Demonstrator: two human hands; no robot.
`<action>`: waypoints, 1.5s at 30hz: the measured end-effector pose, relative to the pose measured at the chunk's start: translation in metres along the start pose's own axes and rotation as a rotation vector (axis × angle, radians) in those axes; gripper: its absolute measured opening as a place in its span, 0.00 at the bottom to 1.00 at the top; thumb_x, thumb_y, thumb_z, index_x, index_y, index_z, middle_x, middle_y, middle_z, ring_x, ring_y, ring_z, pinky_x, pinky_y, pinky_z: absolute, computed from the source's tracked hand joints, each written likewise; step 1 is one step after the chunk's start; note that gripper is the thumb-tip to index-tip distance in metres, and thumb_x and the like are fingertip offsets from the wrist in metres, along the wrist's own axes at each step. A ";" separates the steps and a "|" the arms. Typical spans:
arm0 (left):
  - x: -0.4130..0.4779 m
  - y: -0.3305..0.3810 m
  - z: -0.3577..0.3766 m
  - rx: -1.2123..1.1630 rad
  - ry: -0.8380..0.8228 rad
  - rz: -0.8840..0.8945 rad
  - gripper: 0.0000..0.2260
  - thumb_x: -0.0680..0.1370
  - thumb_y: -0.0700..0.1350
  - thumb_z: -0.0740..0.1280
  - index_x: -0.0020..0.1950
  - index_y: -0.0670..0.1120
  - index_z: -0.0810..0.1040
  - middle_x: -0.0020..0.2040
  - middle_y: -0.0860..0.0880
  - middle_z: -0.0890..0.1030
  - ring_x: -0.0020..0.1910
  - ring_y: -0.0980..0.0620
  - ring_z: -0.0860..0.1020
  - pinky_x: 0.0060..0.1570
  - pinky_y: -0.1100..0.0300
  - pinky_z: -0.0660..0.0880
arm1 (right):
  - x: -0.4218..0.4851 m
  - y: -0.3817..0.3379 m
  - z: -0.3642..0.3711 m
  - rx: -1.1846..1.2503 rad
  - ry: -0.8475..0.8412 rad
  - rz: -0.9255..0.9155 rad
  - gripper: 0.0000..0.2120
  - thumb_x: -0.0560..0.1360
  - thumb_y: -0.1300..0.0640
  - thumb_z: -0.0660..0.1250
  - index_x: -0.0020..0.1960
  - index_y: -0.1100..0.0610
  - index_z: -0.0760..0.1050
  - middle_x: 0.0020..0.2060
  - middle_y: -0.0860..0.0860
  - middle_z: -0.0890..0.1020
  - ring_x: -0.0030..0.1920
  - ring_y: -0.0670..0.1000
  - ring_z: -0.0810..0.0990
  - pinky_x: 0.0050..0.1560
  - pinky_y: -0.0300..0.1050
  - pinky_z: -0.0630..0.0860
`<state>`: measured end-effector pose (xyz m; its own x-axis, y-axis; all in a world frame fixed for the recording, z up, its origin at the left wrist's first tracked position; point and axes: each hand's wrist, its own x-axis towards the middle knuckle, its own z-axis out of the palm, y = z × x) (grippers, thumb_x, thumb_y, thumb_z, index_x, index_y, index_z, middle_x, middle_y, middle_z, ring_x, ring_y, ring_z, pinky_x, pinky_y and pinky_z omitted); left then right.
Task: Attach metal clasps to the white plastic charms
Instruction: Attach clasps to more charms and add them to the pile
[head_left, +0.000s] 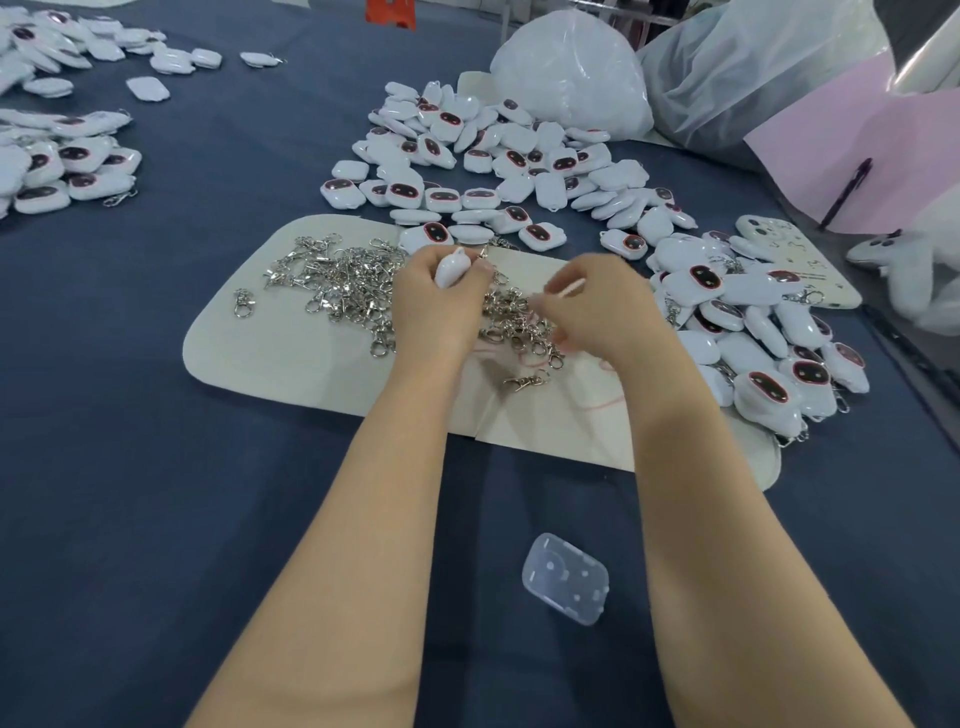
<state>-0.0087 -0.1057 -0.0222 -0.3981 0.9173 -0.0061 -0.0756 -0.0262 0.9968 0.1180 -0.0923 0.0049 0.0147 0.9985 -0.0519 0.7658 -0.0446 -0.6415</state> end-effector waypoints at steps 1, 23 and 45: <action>0.000 0.000 0.000 -0.018 0.005 -0.014 0.07 0.74 0.40 0.69 0.40 0.51 0.75 0.34 0.52 0.75 0.29 0.57 0.71 0.28 0.66 0.70 | -0.003 -0.003 -0.001 -0.063 -0.109 0.021 0.05 0.73 0.53 0.69 0.42 0.54 0.76 0.35 0.53 0.83 0.32 0.48 0.81 0.36 0.36 0.77; -0.002 0.003 0.005 0.097 -0.115 0.010 0.04 0.75 0.39 0.68 0.45 0.47 0.78 0.35 0.51 0.77 0.33 0.54 0.74 0.39 0.55 0.74 | -0.002 -0.009 0.023 0.714 0.032 -0.070 0.04 0.76 0.62 0.67 0.43 0.57 0.77 0.35 0.51 0.80 0.36 0.47 0.77 0.44 0.43 0.77; -0.011 -0.007 0.014 0.128 -0.046 0.056 0.03 0.74 0.39 0.68 0.45 0.46 0.77 0.36 0.54 0.77 0.35 0.57 0.74 0.37 0.64 0.71 | 0.008 0.007 0.024 0.946 0.078 0.105 0.07 0.79 0.62 0.62 0.45 0.57 0.77 0.36 0.51 0.81 0.34 0.47 0.78 0.38 0.38 0.77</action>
<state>0.0088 -0.1098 -0.0279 -0.3557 0.9332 0.0505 0.0636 -0.0298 0.9975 0.1080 -0.0853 -0.0189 0.1227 0.9857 -0.1153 -0.0789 -0.1062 -0.9912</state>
